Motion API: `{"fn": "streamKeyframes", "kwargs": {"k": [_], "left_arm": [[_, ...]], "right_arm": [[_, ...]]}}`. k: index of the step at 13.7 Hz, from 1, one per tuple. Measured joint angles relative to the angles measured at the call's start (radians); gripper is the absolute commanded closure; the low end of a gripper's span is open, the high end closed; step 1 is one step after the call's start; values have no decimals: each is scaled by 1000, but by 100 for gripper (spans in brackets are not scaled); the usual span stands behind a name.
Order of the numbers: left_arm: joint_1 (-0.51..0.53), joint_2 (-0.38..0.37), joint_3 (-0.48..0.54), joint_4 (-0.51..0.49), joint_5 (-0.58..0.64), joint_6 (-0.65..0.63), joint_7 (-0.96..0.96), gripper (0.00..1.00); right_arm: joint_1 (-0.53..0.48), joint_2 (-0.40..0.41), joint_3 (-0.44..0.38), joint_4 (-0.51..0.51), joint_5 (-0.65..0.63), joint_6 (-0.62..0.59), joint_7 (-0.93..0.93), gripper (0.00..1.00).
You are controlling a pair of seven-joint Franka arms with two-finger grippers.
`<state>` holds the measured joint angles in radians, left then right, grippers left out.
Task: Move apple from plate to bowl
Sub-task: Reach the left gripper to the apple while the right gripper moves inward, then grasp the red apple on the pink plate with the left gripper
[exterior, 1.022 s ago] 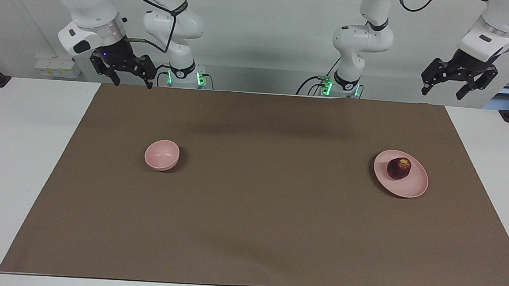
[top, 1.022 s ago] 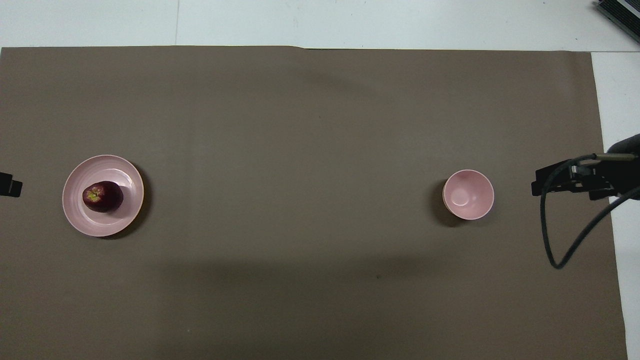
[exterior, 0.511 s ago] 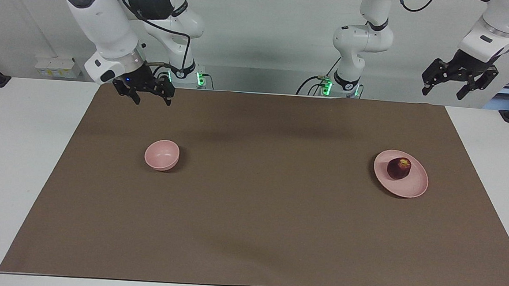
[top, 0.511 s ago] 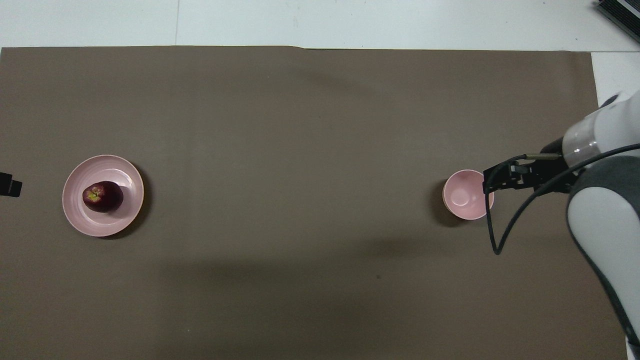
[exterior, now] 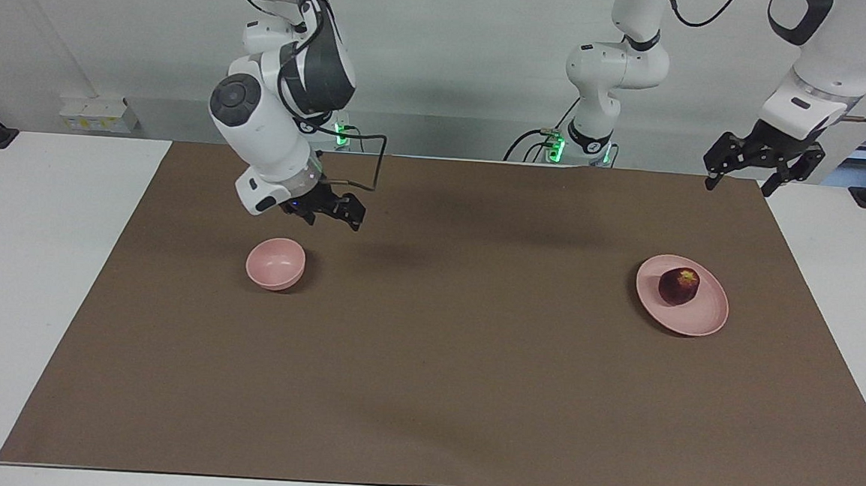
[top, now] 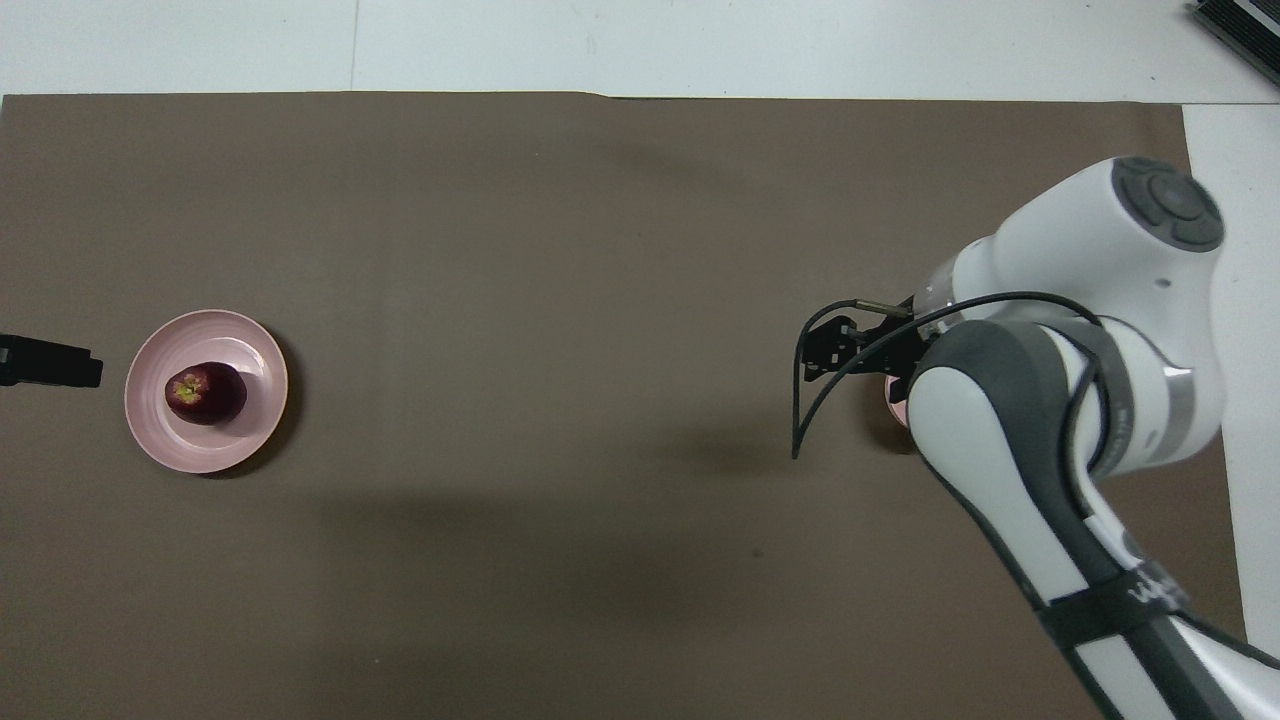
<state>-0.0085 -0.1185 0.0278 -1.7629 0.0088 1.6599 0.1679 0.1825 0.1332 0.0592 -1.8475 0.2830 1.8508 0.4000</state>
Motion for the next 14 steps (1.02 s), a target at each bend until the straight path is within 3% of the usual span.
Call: {"fn": "streamKeyframes", "kwargs": {"k": [3, 7, 14], "left_arm": [[2, 1, 3, -168, 0, 187, 0, 0], [30, 29, 11, -301, 0, 374, 1, 0], [30, 189, 11, -378, 0, 605, 1, 0]], "right_arm": [[53, 25, 1, -19, 106, 69, 154, 0], [94, 55, 1, -18, 265, 119, 288, 0], [178, 109, 1, 13, 448, 228, 472, 0]]}}
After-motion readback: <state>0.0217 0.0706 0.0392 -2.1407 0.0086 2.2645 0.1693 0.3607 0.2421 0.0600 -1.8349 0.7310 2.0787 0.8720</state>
